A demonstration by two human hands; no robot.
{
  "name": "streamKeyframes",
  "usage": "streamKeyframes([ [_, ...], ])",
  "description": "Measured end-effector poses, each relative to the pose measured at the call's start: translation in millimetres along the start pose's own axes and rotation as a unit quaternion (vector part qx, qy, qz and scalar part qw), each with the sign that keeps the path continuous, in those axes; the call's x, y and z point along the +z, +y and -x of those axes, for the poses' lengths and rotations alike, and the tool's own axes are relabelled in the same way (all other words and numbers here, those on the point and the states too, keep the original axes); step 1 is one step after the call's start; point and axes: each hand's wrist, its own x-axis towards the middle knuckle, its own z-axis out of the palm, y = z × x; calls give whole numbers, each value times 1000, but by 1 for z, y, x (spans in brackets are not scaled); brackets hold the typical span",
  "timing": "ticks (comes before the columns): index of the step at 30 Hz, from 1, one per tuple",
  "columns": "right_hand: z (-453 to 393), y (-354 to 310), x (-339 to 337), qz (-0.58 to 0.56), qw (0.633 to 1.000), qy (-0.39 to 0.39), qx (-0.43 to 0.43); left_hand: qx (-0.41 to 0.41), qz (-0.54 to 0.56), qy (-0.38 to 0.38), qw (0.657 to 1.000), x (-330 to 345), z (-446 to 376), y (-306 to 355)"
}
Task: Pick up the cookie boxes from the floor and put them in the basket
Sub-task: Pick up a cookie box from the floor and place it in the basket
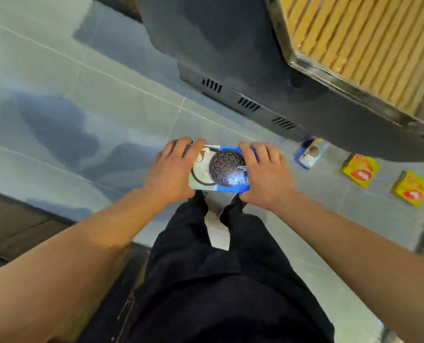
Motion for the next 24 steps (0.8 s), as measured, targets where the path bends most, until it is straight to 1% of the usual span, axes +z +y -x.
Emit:
streamKeyframes([
  [2,45,12,-3,-18,999,10,49,59,-32,-23,997,-7,3,27],
  [4,89,29,-2,-40,993,19,110,132,-75,-47,987,-10,-2,64],
  [5,116,39,2,-59,987,20,149,176,-106,-64,977,-8,-7,89],
  [6,134,46,5,-77,982,12,174,205,-126,-77,968,-8,-11,106],
  [8,173,57,16,-109,967,21,228,253,-163,-100,948,-3,-15,146],
  [13,296,70,54,-167,908,75,378,392,-240,-157,874,36,3,263],
  [16,374,84,72,-182,873,104,440,472,-274,-165,822,67,27,337],
  [19,454,99,87,-192,844,120,487,544,-278,-147,778,102,61,410],
  [24,575,119,114,-215,770,145,582,605,-292,-165,722,163,122,529],
])
